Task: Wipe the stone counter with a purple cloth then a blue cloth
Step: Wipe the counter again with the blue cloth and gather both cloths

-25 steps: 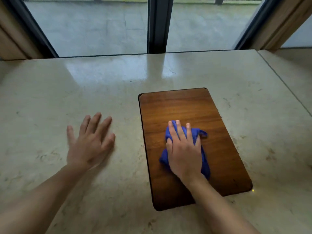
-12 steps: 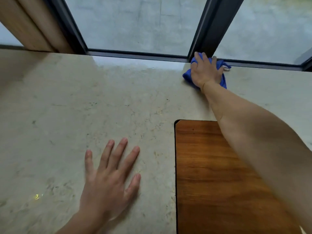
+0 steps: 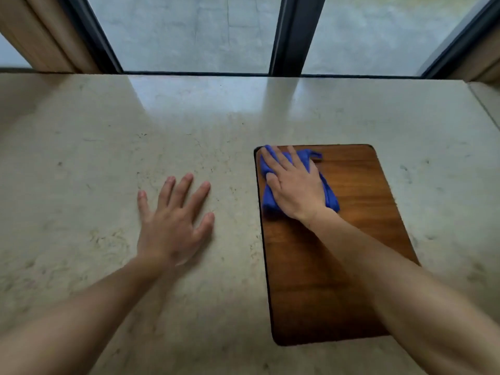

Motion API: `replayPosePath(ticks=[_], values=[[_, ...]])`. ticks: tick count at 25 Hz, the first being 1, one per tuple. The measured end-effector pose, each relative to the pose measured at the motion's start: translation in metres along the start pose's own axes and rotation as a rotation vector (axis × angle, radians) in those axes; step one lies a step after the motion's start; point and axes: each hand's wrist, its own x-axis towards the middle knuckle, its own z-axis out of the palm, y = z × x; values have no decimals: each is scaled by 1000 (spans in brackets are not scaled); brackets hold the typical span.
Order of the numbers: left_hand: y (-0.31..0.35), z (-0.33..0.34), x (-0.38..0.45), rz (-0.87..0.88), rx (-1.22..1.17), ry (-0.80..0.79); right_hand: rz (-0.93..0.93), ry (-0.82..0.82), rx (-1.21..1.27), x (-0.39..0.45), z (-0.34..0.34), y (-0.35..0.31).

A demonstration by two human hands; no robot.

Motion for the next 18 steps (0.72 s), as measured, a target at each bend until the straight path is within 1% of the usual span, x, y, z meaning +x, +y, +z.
replayPosePath(ticks=[2,3,5,6,8,10,12,14,16,18], values=[[-1,3,6,1,-12,18,48,36,-39,-93,11,-3],[0,3,9,8,-24,34,72,28,-57,-141,16,-9],[3,1,0,15,-56,51,126,-60,-33,-241,28,-27],[6,-2,-4,15,-71,56,151,-79,-13,-284,33,-38],[10,-8,-21,2,-78,57,183,-48,-29,-358,41,-64],[7,-15,-36,29,-37,60,233,-31,-53,-407,48,-92],[-4,-21,-44,36,-4,57,240,-29,-77,-433,58,-116],[-19,-21,-48,23,-15,57,254,-69,-76,-431,60,-127],[-34,-19,-45,35,-22,71,273,-33,-62,-397,60,-129],[-43,-18,-41,56,-23,69,297,-53,-12,-353,50,-129]])
